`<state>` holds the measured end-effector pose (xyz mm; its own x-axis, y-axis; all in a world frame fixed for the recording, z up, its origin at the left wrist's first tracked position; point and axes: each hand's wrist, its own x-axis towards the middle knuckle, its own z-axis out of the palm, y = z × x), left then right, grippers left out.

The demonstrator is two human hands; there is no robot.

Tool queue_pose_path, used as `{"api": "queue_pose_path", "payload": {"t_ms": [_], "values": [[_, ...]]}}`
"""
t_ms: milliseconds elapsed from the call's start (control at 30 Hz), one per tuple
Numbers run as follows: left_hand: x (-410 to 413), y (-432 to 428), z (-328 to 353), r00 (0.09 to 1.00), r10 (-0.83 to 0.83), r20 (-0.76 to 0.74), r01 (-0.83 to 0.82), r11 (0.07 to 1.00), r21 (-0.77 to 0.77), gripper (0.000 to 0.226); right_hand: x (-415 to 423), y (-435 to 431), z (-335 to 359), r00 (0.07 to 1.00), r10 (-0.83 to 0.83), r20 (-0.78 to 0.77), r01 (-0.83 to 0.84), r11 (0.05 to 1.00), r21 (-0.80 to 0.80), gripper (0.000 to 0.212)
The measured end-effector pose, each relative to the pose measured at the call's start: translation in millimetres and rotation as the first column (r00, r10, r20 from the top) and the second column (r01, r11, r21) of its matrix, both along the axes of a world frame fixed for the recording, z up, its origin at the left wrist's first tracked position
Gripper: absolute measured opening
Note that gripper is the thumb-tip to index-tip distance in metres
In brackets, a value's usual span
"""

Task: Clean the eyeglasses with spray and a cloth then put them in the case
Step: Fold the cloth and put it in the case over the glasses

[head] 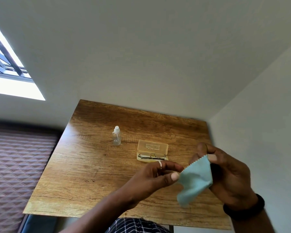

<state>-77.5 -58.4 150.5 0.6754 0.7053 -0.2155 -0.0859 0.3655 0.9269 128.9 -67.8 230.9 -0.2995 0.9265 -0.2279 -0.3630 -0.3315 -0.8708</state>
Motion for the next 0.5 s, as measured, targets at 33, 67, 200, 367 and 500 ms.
{"api": "queue_pose_path", "payload": {"t_ms": [33, 67, 200, 367, 500], "values": [[0, 0, 1, 1.000, 0.003, -0.013, -0.002, 0.999, 0.043, 0.037, 1, 0, 0, 1.000, 0.001, 0.000, -0.001, 1.000, 0.001, 0.036], [0, -1, 1, 0.999, 0.008, -0.048, -0.002, 0.993, 0.116, 0.039, 1, -1, 0, 1.000, 0.004, 0.006, -0.004, 1.000, 0.004, 0.035], [7, -3, 0, 0.976, 0.148, -0.158, -0.083, 0.930, 0.358, 0.025, 2, -3, -1, 1.000, -0.001, 0.020, 0.000, 1.000, 0.018, 0.034], [-2, -1, -8, 0.940, 0.283, -0.191, -0.166, 0.868, 0.469, 0.009, 8, -5, -7, 0.998, -0.037, 0.052, 0.036, 0.999, 0.025, 0.032], [-18, 7, -15, 0.892, 0.361, -0.274, -0.152, 0.808, 0.568, 0.014, 14, -2, -20, 0.962, -0.073, 0.264, 0.057, 0.996, 0.070, 0.020]]}}
